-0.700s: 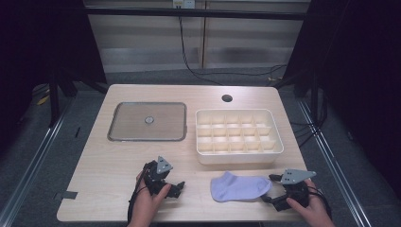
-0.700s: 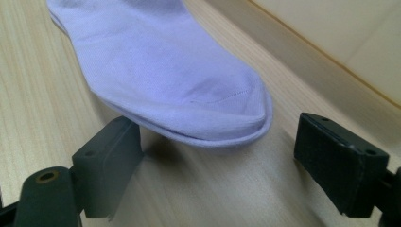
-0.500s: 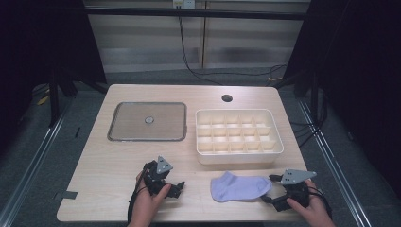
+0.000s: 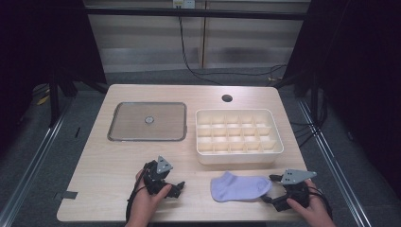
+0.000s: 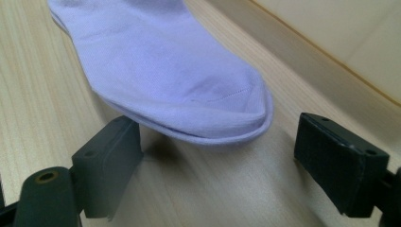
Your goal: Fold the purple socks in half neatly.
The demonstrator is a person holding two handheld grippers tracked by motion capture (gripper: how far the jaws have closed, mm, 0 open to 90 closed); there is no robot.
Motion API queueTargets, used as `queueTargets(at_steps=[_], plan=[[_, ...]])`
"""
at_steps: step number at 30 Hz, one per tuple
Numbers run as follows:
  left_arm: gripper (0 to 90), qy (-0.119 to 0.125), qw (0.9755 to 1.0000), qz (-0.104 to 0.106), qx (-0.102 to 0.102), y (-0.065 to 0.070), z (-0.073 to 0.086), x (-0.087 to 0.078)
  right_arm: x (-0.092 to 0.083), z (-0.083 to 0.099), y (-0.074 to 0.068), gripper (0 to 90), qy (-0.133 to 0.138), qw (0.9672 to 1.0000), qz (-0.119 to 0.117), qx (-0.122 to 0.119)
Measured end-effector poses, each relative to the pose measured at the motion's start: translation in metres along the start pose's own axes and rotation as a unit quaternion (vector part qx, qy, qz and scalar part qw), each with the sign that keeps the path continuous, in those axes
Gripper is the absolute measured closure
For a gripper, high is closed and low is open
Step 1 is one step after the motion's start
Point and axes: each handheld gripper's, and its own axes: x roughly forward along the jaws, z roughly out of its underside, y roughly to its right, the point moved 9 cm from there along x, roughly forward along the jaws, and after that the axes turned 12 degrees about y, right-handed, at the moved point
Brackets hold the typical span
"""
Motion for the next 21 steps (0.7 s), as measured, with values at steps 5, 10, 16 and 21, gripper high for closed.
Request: queueTargets(at_steps=[5, 10, 16, 21], plan=[[0.0, -0.001, 1.0000, 0.002, -0.002, 0.001, 0.000, 0.000, -0.001, 0.000, 0.000, 14.9, 0.000, 1.0000, 0.004, 0.002], [0.0, -0.004, 0.9999, 0.009, 0.004, 0.003, 0.001, -0.002, -0.002, 0.001, 0.000, 14.9, -0.001, 1.0000, 0.008, 0.005], [0.7, -0.023, 0.9986, 0.046, -0.007, 0.020, -0.005, -0.003, -0.003, 0.002, 0.000, 14.9, -0.001, 0.9999, 0.009, 0.006], [8.2, -0.031, 0.9968, 0.071, -0.016, 0.035, -0.019, -0.004, -0.004, 0.002, 0.000, 14.9, -0.001, 0.9999, 0.011, 0.005]])
